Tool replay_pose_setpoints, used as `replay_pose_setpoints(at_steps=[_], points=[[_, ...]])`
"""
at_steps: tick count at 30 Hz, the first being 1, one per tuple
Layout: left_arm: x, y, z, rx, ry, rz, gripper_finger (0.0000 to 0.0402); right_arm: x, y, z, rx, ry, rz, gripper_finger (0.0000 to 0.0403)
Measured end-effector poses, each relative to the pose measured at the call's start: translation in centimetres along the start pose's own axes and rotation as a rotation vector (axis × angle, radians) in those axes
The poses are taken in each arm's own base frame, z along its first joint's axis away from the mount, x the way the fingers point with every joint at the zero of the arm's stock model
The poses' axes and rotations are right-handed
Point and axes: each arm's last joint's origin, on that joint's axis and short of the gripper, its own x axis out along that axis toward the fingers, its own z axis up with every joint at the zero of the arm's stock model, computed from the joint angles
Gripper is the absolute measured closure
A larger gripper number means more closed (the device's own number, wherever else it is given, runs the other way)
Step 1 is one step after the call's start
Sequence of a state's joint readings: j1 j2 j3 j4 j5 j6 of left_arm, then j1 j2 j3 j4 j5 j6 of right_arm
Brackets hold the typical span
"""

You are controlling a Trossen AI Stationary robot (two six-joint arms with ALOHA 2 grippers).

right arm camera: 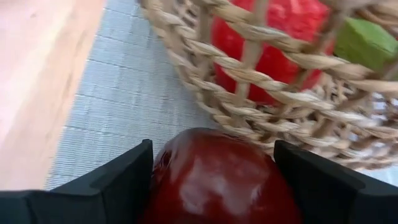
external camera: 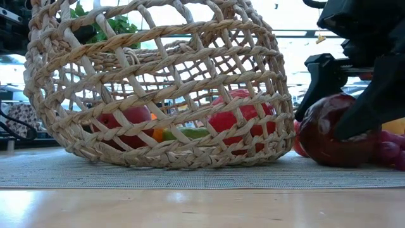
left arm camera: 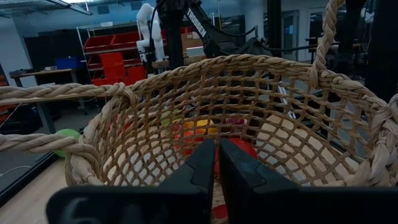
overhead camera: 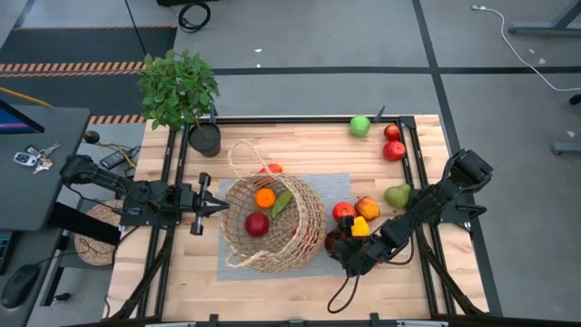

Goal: Build produce basket
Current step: Put the red apple into the brown woven basket

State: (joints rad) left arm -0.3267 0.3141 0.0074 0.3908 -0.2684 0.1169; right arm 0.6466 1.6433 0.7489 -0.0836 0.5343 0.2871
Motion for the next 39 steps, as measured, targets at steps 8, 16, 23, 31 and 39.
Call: replay_pose_setpoints(at_steps=[8,16,23,31,39], points=[[0.0,0.0,0.0,0.000,0.000,0.001,0.0366,-0.6,0.2,1.5,-0.046,0.039,0.013,0.0075],[0.0,0.0,0.0,0.000,0.000,0.000,0.0374,-1.9,0.1,3.9,-0.081,0.044,-0.002,0.0076],[0.0,0.0,0.0,0.000,0.001,0.000,0.0366,-5.7,-1.3,7.7,-0.080,-0.046,-0.029,0.0076],[0.0,0.0,0.0,0.000,0.000,0.000,0.0373,-9.7,-3.3,10.8,-0.080,-0.209,-0.061,0.0076],[0.0,0.0,0.0,0.000,0.000,0.000,0.0366,-10.7,-5.6,11.4,-0.066,-0.249,-0.172,0.0076]])
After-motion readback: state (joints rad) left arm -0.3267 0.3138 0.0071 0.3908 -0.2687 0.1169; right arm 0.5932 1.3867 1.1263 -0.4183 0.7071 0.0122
